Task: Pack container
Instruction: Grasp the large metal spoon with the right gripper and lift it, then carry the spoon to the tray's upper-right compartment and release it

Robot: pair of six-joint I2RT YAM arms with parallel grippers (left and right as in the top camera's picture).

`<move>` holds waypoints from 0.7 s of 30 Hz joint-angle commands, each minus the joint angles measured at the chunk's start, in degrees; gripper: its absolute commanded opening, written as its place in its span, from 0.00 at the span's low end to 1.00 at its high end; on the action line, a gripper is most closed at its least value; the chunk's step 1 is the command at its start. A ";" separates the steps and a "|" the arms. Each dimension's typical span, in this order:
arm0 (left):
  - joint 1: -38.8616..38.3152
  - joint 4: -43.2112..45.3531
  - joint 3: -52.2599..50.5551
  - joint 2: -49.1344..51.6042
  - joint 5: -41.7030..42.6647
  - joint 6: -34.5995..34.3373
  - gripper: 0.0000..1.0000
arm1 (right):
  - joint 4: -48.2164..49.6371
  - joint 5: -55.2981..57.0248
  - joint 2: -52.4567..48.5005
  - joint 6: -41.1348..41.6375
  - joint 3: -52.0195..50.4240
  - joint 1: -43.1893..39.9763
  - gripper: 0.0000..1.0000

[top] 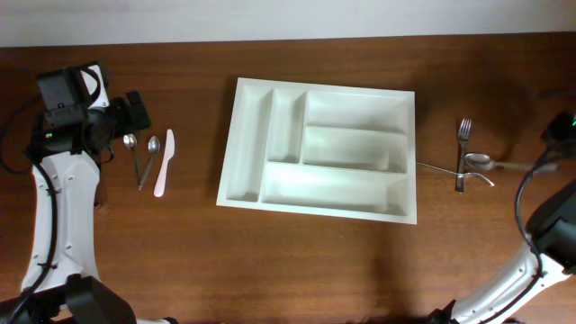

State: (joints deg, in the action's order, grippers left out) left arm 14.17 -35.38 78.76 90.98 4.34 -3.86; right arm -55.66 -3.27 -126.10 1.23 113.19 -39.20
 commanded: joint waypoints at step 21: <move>0.24 0.07 1.05 0.42 0.81 0.92 0.99 | -6.27 -21.92 6.78 -36.00 9.88 34.64 0.04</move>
State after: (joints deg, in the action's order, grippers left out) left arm 14.17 -35.38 78.76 90.98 4.34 -3.84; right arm -60.73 -26.09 -116.75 -24.25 123.11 -9.61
